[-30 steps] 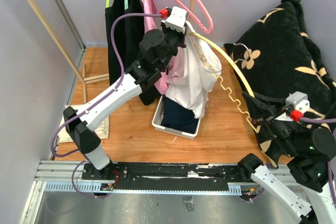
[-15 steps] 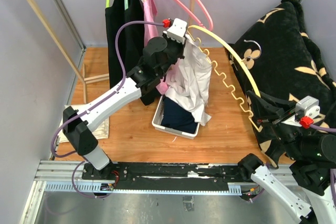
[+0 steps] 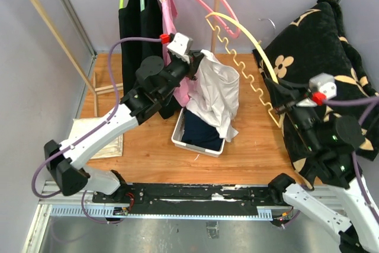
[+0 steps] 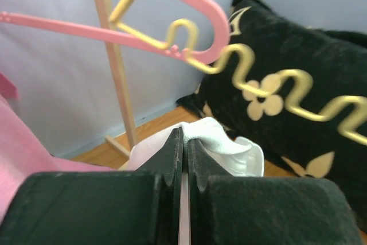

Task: Remove the t-shirt from the hanger
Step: Place the hanger on the clothesline.

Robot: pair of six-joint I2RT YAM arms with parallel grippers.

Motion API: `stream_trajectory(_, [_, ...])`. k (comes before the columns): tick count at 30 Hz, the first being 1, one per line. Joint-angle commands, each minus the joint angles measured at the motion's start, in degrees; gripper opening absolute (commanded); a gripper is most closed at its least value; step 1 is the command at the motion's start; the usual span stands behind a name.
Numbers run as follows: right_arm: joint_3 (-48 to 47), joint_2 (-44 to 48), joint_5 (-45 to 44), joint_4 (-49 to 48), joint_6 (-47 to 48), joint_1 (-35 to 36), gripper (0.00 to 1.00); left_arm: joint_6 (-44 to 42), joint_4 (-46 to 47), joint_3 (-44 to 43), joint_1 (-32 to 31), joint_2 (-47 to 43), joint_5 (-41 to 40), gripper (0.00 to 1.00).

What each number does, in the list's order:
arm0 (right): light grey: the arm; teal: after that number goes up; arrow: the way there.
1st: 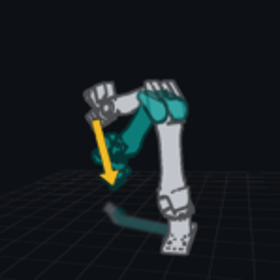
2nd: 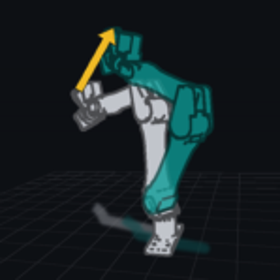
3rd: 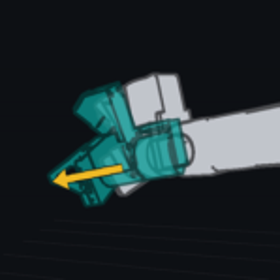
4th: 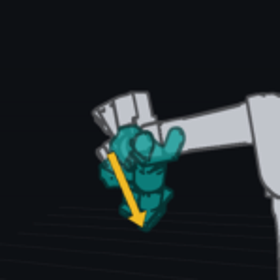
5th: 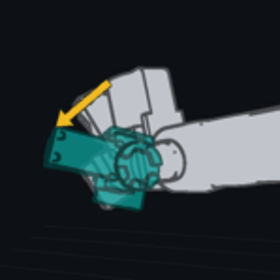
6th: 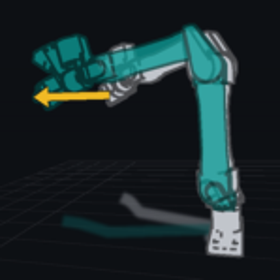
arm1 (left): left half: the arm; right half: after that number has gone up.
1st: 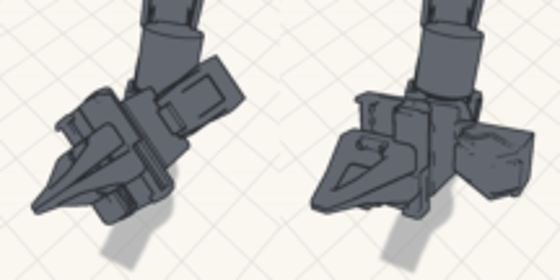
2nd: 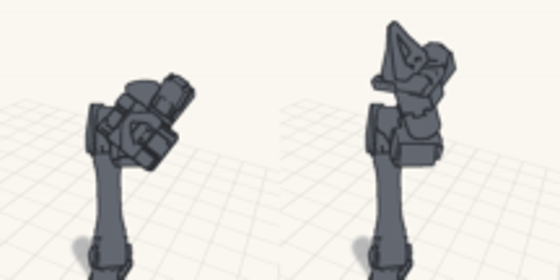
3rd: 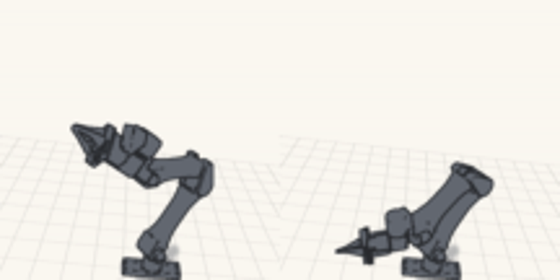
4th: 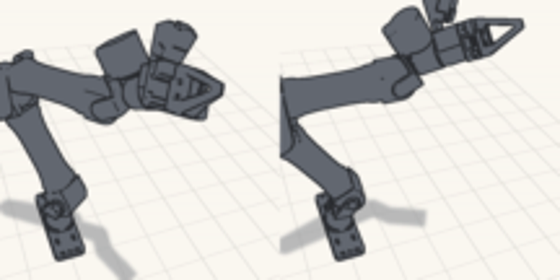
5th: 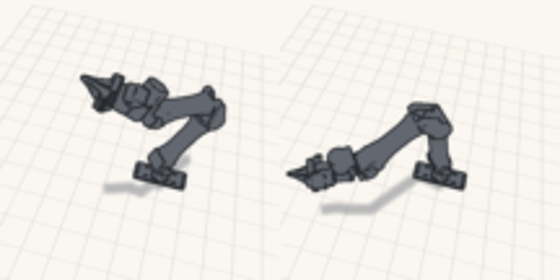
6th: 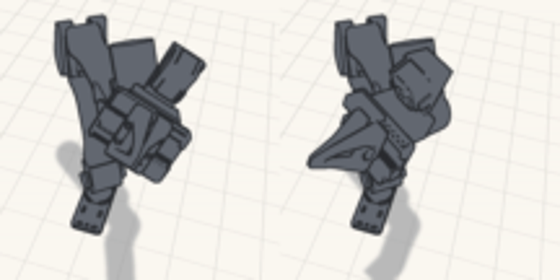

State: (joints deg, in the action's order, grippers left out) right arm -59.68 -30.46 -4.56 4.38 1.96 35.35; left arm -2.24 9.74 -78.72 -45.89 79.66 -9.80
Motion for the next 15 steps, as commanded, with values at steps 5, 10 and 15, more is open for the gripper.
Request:
stream_trajectory(5, [-13.93, -18.91, 1.48, -8.92, 1.68, 0.33, 0.01, 4.80, 5.83, 8.76, -2.59, -10.92, 5.52, 0.00])
stream_trajectory(10, [-23.09, -29.41, 2.88, -10.33, 2.34, 0.33, 0.01, 6.24, 7.76, 15.99, -3.32, -14.99, 4.41, 0.00])
stream_trajectory(15, [-31.05, -38.56, 3.72, -12.00, 3.00, 0.16, 0.01, 7.46, 9.03, 21.94, -3.84, -19.53, 4.37, 0.01])
